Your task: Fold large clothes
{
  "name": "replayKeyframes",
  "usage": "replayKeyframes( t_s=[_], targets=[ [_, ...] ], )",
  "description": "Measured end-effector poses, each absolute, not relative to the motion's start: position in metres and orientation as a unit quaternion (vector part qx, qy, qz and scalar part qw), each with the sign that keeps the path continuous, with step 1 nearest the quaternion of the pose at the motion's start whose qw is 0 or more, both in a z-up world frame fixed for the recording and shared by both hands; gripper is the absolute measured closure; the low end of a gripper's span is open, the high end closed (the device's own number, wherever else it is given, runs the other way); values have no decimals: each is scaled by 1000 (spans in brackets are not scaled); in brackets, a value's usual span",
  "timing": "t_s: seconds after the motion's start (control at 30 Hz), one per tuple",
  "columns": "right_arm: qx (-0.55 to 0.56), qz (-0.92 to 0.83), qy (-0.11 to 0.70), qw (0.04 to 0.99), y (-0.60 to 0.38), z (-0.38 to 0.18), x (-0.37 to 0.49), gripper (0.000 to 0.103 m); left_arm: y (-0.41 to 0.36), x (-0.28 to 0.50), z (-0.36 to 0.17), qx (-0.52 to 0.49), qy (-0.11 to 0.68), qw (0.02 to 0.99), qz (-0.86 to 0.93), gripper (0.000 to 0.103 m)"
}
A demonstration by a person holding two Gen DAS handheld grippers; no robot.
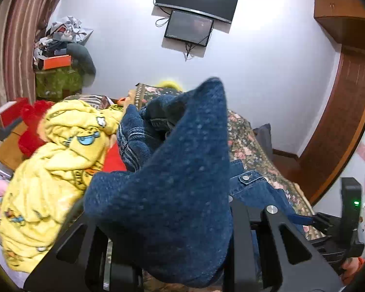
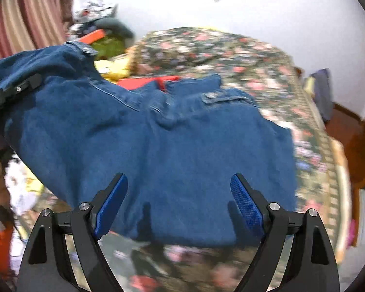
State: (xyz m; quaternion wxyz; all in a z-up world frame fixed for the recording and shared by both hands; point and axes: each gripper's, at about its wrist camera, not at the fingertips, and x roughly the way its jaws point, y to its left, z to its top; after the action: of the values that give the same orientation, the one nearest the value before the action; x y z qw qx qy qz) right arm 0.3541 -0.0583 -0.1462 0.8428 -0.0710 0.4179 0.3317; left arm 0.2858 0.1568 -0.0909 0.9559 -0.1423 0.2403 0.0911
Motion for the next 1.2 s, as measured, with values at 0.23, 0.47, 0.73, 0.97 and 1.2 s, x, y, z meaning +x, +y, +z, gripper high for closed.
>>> replayKeyframes(
  t_s=[0.23,0.47,0.73,0.97,1.2],
  targets=[
    [-108,391,459,790,9,-186,338,19,168,276,-104,-152,262,948,102,77],
    [-59,412,507,755,0,-205,344,19,144,294,-107,-126,265,951,94,78],
    [23,303,474,827,-120,-178,352,19,53,337,-87,-80,253,964,-2,79],
    [37,189,453,871,-205,-160,347,19,-45,385,-135,-38,340,933,-112,80],
    [54,145,462,873,-258,-160,335,19,-91,380,-208,60,424,898,-103,74]
  ],
)
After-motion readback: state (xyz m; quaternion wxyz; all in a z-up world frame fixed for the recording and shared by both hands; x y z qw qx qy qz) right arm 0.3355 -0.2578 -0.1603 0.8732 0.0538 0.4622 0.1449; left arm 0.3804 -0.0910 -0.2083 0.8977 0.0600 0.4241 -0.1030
